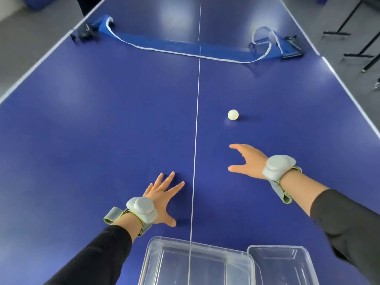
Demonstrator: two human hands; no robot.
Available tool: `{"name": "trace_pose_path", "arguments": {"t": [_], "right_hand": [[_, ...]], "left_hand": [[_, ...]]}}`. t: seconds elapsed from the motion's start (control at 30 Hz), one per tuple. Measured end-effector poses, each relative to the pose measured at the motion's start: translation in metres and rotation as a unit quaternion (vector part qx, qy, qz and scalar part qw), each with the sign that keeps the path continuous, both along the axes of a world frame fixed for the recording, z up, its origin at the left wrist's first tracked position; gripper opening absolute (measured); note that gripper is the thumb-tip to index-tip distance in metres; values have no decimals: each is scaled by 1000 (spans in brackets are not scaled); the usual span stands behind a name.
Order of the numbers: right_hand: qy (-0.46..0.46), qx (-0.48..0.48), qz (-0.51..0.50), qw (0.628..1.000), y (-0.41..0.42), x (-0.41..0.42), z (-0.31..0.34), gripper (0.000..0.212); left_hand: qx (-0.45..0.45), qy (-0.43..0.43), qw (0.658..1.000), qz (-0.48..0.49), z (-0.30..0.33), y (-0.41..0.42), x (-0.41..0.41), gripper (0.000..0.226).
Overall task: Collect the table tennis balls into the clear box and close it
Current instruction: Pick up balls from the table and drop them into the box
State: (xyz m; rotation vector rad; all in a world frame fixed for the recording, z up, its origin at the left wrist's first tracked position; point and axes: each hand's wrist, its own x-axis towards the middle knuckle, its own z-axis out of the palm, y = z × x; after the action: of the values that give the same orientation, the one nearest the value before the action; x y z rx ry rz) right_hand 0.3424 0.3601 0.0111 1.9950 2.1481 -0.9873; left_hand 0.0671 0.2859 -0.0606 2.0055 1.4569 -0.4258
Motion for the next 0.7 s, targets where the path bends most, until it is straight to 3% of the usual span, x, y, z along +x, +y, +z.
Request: {"name": "trace_pose_path", "arguments": {"t": [0.27,0.4,0.57,0.7], "right_hand": [[-127,34,-40,990,125,8,-29,88],[-163,24,-38,986,167,-1,-46,83],[-156,11,-52,986,194,-8,-68,66],[-202,60,-48,976,198,-8,-69,55]], "left_hand": [[-41,-1,999,24,-5,15,6,115],[-50,-9,997,55,-17,17,5,119],[-59,-29,995,70,-25,19,4,107],[-53,-37,995,72,-25,17,3,110]]}}
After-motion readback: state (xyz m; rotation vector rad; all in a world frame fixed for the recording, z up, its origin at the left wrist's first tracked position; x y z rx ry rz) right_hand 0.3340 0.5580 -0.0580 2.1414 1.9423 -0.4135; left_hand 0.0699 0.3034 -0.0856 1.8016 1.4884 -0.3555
